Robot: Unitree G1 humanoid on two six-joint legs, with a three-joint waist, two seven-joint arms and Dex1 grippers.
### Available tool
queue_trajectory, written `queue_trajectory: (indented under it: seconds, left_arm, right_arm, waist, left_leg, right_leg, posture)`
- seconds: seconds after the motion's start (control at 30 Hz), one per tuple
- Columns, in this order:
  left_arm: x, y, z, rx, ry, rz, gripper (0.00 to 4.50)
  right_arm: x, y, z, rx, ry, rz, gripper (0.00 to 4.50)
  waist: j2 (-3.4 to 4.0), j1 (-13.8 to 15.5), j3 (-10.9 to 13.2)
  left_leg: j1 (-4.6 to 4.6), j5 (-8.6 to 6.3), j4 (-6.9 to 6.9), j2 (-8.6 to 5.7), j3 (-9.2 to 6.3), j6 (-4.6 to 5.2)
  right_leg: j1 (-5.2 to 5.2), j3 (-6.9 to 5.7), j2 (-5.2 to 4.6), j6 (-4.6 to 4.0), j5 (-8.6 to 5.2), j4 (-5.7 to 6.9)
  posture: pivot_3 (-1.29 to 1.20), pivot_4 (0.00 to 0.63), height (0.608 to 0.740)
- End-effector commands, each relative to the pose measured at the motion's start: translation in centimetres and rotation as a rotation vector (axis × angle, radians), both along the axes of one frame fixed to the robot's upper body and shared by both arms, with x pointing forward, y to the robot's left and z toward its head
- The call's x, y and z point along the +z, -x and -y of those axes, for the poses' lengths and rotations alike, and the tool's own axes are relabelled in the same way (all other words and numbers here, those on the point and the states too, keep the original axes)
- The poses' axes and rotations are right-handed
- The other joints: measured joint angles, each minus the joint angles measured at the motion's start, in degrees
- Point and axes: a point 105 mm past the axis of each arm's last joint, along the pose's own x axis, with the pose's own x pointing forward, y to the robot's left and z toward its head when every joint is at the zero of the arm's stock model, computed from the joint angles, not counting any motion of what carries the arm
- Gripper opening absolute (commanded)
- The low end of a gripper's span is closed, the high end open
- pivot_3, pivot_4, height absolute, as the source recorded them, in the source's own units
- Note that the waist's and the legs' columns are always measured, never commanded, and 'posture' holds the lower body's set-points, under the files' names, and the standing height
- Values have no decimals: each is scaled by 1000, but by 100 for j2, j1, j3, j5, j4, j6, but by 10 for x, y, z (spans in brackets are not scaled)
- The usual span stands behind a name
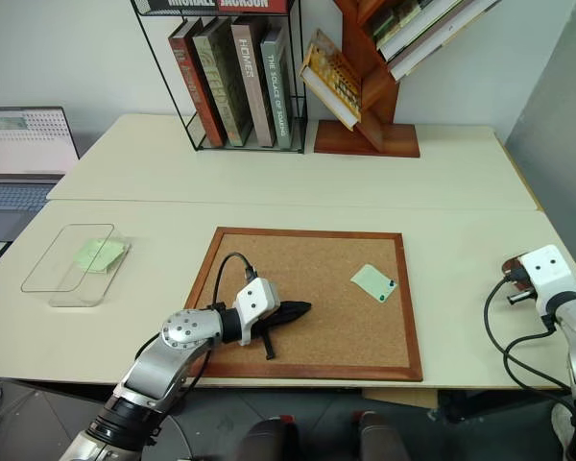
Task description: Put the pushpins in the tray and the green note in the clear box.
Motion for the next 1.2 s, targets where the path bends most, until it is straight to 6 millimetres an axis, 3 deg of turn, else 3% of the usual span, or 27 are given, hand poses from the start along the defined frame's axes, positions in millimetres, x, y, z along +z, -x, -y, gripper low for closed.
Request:
queue_trajectory:
  seconds: [0.03, 0.4, 0.63, 1.0, 1.1, 1.2]
  left_arm:
    - [-8, 4, -1, 3, -29, -16, 0]
    - [-9, 5, -1, 14, -23, -14, 0]
    - [-9, 4, 0, 11, -22, -10, 0]
    - [-8, 3, 3, 4, -19, -3, 0]
    - [-8, 3, 3, 2, -21, -2, 0]
    - [-8, 3, 2, 1, -23, -2, 0]
  right_arm:
    - [3, -5, 10, -34, 20, 12, 231]
    - [-1, -8, 16, -69, -40, -1, 2382]
    - [14, -6, 23, -113, -110, 52, 3759]
    - [44, 4, 31, -136, -205, 119, 3759]
    - [51, 4, 19, -64, -294, 148, 3759]
    - [56, 4, -21, 158, -331, 159, 3759]
  waist:
    - [0, 0, 0]
    - [3, -5, -2]
    - [3, -5, -2]
    - [7, 3, -4]
    - [8, 4, -5]
    - [8, 5, -5]
  left_leg:
    - [-1, 0, 0, 0, 0, 0]
    - [2, 0, 0, 4, -2, 0]
    - [2, 0, 0, 4, -1, 0]
    - [1, 0, 0, 0, 1, 0]
    - [0, 0, 0, 0, -1, 0]
    - [0, 0, 0, 0, -3, 0]
  right_leg:
    - [0, 0, 0, 0, 0, -1]
    - [2, 1, 0, 2, 1, 1]
    - [2, 1, 1, 3, 1, 1]
    - [2, 2, 1, 4, 2, 0]
    - [2, 1, 1, 4, 2, 0]
    - [2, 0, 1, 4, 2, 0]
  posture:
    - [0, 150, 740]
    - [0, 150, 740]
    - [0, 150, 740]
    - [0, 150, 740]
    - [0, 150, 740]
    - [0, 150, 740]
